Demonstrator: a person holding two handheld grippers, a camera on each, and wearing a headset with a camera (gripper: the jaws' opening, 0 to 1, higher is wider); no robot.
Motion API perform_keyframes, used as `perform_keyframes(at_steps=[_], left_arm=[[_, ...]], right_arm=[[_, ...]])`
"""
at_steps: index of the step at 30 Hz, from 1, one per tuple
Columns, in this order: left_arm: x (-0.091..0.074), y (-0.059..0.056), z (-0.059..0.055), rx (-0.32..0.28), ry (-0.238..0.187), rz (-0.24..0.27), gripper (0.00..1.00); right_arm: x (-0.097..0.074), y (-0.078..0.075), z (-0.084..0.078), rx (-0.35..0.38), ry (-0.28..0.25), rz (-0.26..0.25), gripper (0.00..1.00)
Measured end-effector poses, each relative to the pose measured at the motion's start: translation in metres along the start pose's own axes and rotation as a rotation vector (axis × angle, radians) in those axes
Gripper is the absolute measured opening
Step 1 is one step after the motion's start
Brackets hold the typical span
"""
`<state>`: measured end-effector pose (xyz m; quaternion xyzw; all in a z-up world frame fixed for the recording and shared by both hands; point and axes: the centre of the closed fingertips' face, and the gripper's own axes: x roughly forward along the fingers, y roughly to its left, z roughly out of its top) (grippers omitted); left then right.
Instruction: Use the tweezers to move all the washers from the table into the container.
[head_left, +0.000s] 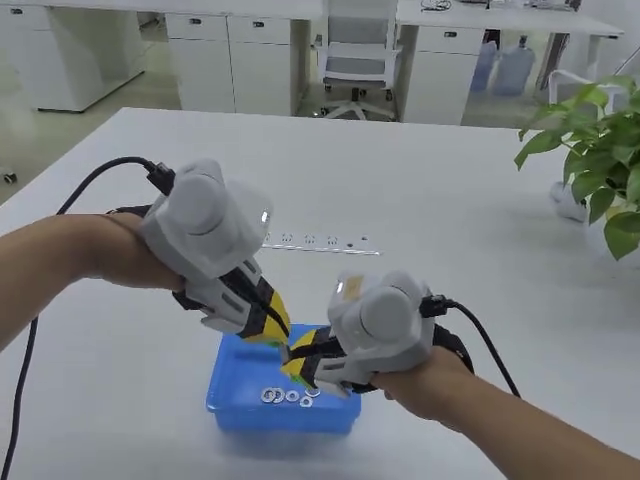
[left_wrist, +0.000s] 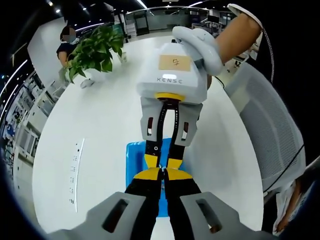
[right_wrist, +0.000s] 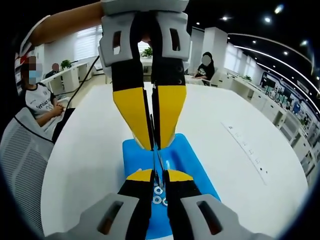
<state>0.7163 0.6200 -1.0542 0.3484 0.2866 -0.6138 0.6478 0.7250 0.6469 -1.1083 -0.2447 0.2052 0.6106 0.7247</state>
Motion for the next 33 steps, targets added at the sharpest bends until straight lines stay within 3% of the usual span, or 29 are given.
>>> perform_keyframes(at_steps=[16, 33], left_arm=[[0.017, 0.004, -0.019, -0.029, 0.006, -0.002, 0.06], [0.017, 0.003, -0.015, -0.025, 0.004, 0.004, 0.06]], right_arm=[[0.02, -0.004, -0.019, 0.021, 0.026, 0.026, 0.1], [0.016, -0.005, -0.019, 0.028, 0.027, 0.019, 0.11]])
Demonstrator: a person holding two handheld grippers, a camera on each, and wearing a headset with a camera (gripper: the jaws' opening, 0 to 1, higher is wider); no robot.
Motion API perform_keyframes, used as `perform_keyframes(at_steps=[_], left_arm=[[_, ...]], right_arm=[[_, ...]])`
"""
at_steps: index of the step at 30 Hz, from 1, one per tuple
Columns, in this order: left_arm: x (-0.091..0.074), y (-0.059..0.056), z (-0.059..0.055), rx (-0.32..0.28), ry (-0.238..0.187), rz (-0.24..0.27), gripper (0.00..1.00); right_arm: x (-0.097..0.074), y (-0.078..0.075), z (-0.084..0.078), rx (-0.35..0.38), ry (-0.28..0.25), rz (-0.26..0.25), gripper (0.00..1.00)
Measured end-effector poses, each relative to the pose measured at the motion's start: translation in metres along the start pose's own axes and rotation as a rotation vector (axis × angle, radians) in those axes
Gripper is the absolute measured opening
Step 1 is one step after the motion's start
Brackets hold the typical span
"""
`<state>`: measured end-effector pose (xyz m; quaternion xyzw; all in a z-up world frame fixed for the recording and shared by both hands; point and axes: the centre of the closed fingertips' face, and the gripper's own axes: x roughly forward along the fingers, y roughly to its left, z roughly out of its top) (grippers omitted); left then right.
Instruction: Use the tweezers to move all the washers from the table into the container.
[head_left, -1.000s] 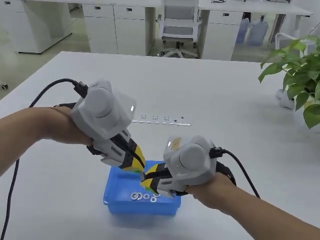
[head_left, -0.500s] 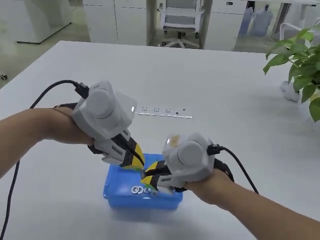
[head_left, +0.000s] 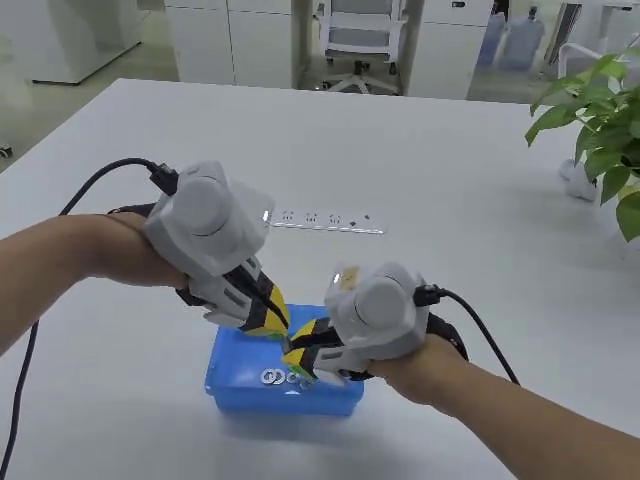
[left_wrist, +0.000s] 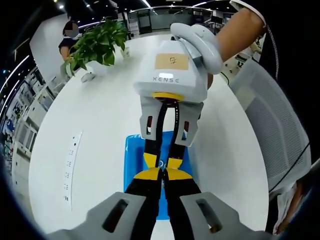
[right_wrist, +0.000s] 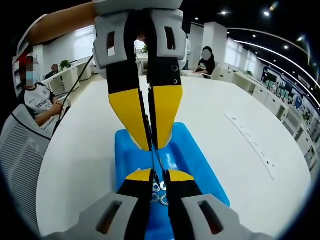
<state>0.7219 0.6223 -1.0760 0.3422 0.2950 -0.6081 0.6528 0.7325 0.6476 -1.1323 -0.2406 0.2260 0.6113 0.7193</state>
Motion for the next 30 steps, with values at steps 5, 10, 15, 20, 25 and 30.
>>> perform_keyframes(at_steps=[5, 10, 15, 20, 25, 30], left_arm=[[-0.003, -0.001, 0.004, 0.004, 0.0, -0.002, 0.05], [-0.008, -0.003, 0.008, 0.009, 0.003, -0.002, 0.05], [-0.014, -0.005, 0.013, 0.018, 0.007, -0.004, 0.05], [-0.021, -0.007, 0.02, 0.027, 0.01, -0.003, 0.05], [-0.028, -0.011, 0.028, 0.035, 0.01, -0.004, 0.05], [-0.033, -0.016, 0.037, 0.038, 0.001, -0.006, 0.05]], right_arm=[[-0.004, 0.002, 0.003, -0.009, -0.004, -0.002, 0.11], [-0.008, 0.003, 0.008, -0.014, -0.012, -0.008, 0.12], [-0.013, 0.006, 0.013, -0.019, -0.021, -0.011, 0.12], [-0.021, 0.007, 0.02, -0.029, -0.034, -0.023, 0.13], [-0.027, 0.009, 0.026, -0.038, -0.046, -0.029, 0.14], [-0.033, 0.015, 0.03, -0.049, -0.051, -0.03, 0.15]])
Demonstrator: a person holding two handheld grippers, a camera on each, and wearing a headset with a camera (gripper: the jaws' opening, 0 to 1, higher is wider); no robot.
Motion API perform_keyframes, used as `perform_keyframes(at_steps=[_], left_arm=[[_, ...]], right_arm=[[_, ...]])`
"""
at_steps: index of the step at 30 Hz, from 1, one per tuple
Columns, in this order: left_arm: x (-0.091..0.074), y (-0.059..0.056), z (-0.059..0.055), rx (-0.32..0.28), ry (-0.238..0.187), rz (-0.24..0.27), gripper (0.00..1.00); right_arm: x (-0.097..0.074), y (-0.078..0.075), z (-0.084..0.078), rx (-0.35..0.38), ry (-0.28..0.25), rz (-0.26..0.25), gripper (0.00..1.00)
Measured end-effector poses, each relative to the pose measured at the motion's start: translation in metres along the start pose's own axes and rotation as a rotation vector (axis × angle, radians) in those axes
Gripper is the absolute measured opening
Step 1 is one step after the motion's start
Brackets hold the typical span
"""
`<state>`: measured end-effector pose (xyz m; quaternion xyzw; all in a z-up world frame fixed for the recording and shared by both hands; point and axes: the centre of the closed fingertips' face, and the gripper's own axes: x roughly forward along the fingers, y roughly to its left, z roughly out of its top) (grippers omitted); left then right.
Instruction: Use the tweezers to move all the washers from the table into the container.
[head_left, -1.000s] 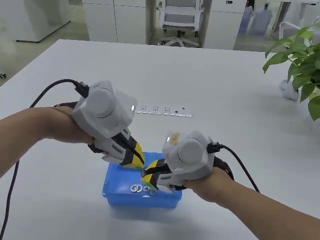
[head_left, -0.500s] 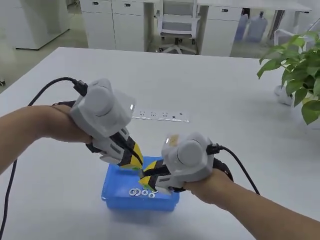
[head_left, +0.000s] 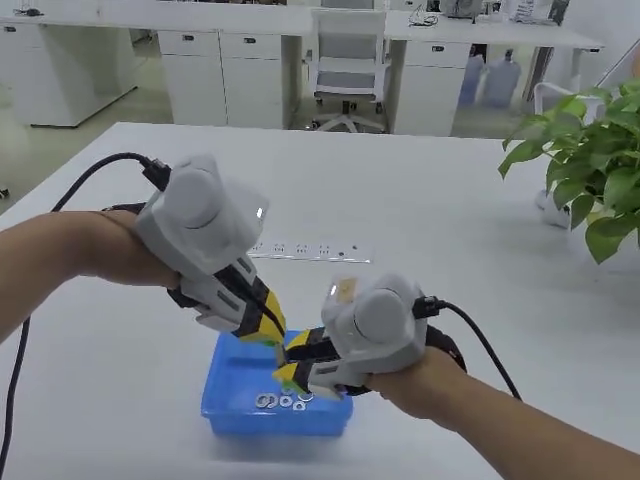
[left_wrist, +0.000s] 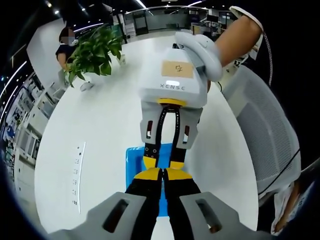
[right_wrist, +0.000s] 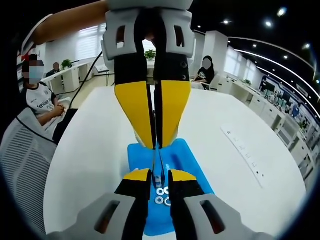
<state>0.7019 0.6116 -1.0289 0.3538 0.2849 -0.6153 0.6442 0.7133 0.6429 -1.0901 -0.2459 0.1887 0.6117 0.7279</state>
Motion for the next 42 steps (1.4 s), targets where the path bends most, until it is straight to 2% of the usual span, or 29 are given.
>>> perform_keyframes(at_steps=[7, 19, 25, 33, 42], left_arm=[[-0.008, -0.009, 0.01, -0.002, -0.012, -0.004, 0.05], [-0.017, -0.02, 0.016, 0.003, -0.016, -0.002, 0.05], [-0.018, -0.024, 0.019, 0.025, -0.012, -0.007, 0.06], [-0.018, -0.03, 0.019, 0.1, 0.035, -0.011, 0.06], [-0.014, -0.036, 0.02, 0.137, 0.039, -0.011, 0.07]], right_arm=[[-0.006, 0.009, 0.004, -0.013, -0.013, -0.009, 0.14], [-0.015, 0.021, 0.013, -0.002, -0.052, -0.022, 0.08], [-0.021, 0.023, 0.013, 0.008, -0.056, -0.033, 0.07], [-0.028, 0.027, 0.016, -0.022, -0.043, -0.041, 0.07], [-0.036, 0.032, 0.011, -0.04, -0.015, -0.042, 0.06]])
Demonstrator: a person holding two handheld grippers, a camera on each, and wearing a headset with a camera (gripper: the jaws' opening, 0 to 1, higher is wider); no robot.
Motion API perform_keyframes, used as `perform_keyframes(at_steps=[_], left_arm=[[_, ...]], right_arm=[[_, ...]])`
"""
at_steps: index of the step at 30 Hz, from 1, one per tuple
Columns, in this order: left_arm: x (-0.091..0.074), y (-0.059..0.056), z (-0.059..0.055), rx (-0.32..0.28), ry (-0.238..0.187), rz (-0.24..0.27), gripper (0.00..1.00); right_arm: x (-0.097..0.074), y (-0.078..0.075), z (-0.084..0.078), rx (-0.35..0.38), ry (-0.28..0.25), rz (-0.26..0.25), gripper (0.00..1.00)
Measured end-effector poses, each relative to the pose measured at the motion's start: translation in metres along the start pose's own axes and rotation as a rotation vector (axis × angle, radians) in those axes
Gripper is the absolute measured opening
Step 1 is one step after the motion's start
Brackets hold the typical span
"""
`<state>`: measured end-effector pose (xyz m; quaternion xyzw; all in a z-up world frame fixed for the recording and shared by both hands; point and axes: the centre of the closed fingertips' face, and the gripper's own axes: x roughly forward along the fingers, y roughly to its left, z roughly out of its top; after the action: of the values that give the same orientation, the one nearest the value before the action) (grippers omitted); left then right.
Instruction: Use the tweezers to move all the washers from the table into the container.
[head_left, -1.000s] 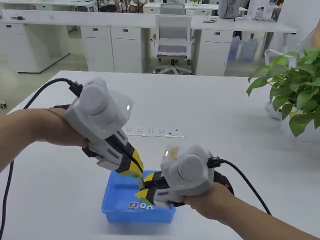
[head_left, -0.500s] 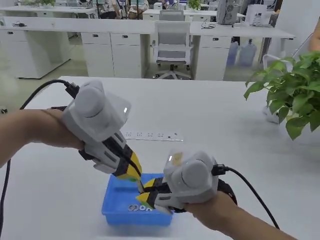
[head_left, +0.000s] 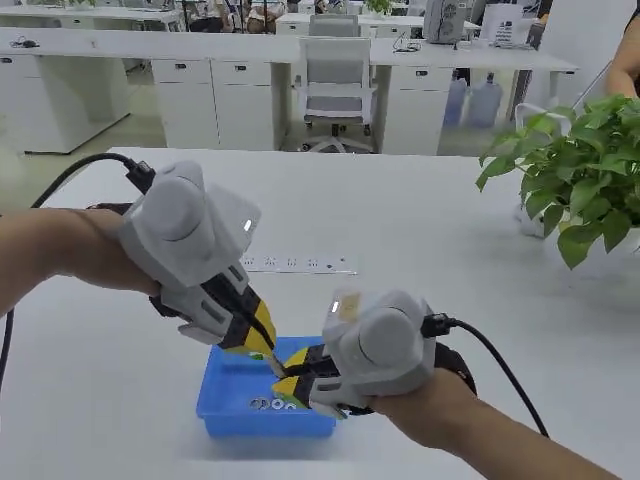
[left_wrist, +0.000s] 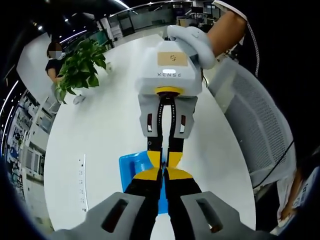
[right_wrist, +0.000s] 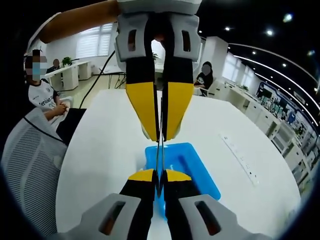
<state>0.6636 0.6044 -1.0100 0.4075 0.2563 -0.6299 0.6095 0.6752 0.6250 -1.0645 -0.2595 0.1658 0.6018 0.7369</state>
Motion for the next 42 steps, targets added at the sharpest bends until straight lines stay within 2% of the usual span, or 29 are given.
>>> perform_keyframes(at_steps=[4, 6, 20, 26, 32, 42], left_arm=[[0.001, -0.003, -0.001, 0.014, 0.01, 0.004, 0.07], [0.002, -0.004, -0.008, 0.025, 0.036, 0.008, 0.07], [0.01, -0.019, -0.015, 0.0, 0.017, 0.003, 0.06], [0.017, -0.029, -0.026, -0.013, 0.041, 0.001, 0.06], [0.024, -0.037, -0.032, -0.031, 0.039, 0.009, 0.06], [0.041, -0.047, -0.051, -0.075, 0.038, 0.026, 0.06]], right_arm=[[-0.002, 0.002, 0.0, -0.01, 0.009, 0.0, 0.06], [-0.003, 0.003, 0.001, -0.014, 0.009, -0.001, 0.06], [-0.001, 0.018, -0.01, -0.04, 0.068, 0.039, 0.07], [-0.002, 0.027, -0.014, -0.053, 0.079, 0.054, 0.07], [-0.002, 0.034, -0.019, -0.065, 0.097, 0.067, 0.07], [-0.001, 0.045, -0.027, -0.089, 0.125, 0.098, 0.07]])
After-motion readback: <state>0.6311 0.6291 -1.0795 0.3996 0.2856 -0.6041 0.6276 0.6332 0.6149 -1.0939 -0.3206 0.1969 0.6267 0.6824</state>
